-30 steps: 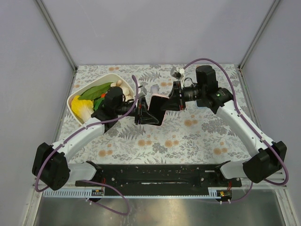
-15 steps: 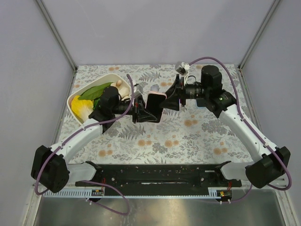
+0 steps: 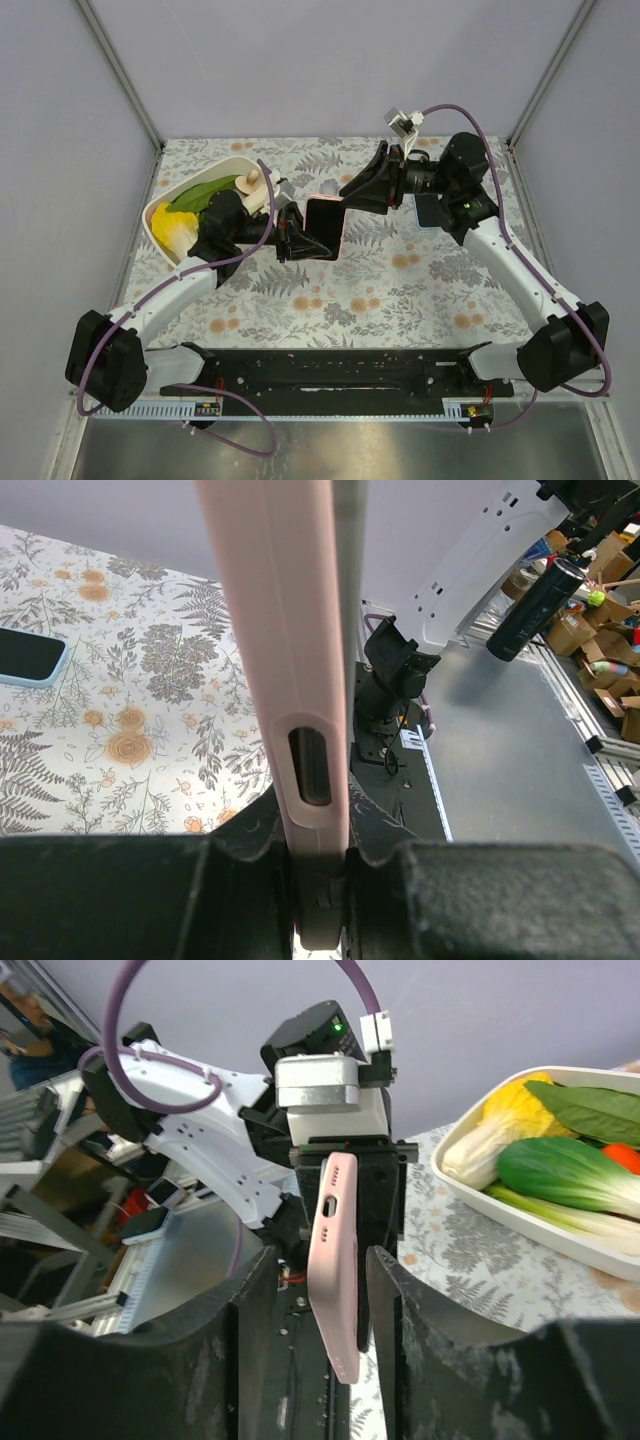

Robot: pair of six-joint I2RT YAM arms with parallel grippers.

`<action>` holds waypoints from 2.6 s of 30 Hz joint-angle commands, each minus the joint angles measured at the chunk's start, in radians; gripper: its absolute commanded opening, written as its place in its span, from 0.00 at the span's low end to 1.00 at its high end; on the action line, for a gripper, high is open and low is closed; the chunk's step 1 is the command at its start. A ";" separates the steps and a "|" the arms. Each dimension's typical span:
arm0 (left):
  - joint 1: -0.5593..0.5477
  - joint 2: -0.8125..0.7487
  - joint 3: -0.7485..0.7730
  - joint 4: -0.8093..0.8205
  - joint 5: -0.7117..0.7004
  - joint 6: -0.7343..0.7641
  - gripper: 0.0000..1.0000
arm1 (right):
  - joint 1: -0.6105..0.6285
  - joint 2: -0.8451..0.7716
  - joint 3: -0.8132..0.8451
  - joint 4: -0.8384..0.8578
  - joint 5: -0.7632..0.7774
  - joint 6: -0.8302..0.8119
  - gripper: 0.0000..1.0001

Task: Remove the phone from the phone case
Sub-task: Remove the phone case from the phone.

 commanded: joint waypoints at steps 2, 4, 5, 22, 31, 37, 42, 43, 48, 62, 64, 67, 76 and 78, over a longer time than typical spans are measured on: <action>-0.001 -0.045 0.009 0.149 0.034 -0.021 0.00 | -0.003 0.042 -0.025 0.295 -0.080 0.231 0.42; 0.000 -0.044 0.014 0.151 0.032 -0.024 0.00 | -0.003 0.058 -0.041 0.352 -0.087 0.271 0.41; 0.002 -0.042 0.014 0.154 0.034 -0.027 0.00 | -0.003 0.058 -0.046 0.353 -0.087 0.271 0.41; -0.013 -0.044 0.026 0.044 0.041 0.104 0.00 | -0.001 0.102 -0.086 0.621 -0.136 0.478 0.00; -0.092 -0.039 0.218 -0.619 -0.035 0.712 0.00 | 0.054 0.133 -0.087 0.875 -0.196 0.672 0.00; -0.130 -0.036 0.279 -0.760 -0.099 0.844 0.00 | 0.098 0.136 -0.081 0.913 -0.245 0.702 0.00; -0.148 -0.039 0.313 -0.843 -0.142 0.914 0.00 | 0.120 0.119 -0.098 0.886 -0.265 0.680 0.00; -0.147 -0.044 0.317 -0.849 -0.155 0.922 0.00 | 0.120 0.113 -0.101 0.873 -0.267 0.663 0.00; -0.152 -0.059 0.330 -0.897 -0.201 0.982 0.00 | 0.123 0.099 -0.120 0.824 -0.277 0.629 0.00; -0.181 -0.051 0.428 -1.093 -0.340 1.189 0.00 | 0.190 0.113 -0.115 0.852 -0.369 0.655 0.00; -0.187 -0.045 0.448 -1.124 -0.359 1.212 0.00 | 0.198 0.125 -0.109 0.927 -0.383 0.708 0.00; -0.193 -0.039 0.465 -1.150 -0.371 1.229 0.00 | 0.203 0.156 -0.094 1.039 -0.405 0.808 0.00; -0.211 -0.030 0.509 -1.221 -0.350 1.258 0.00 | 0.212 0.187 -0.052 1.102 -0.452 0.879 0.00; -0.213 -0.028 0.515 -1.234 -0.343 1.266 0.00 | 0.210 0.188 -0.043 1.102 -0.452 0.879 0.00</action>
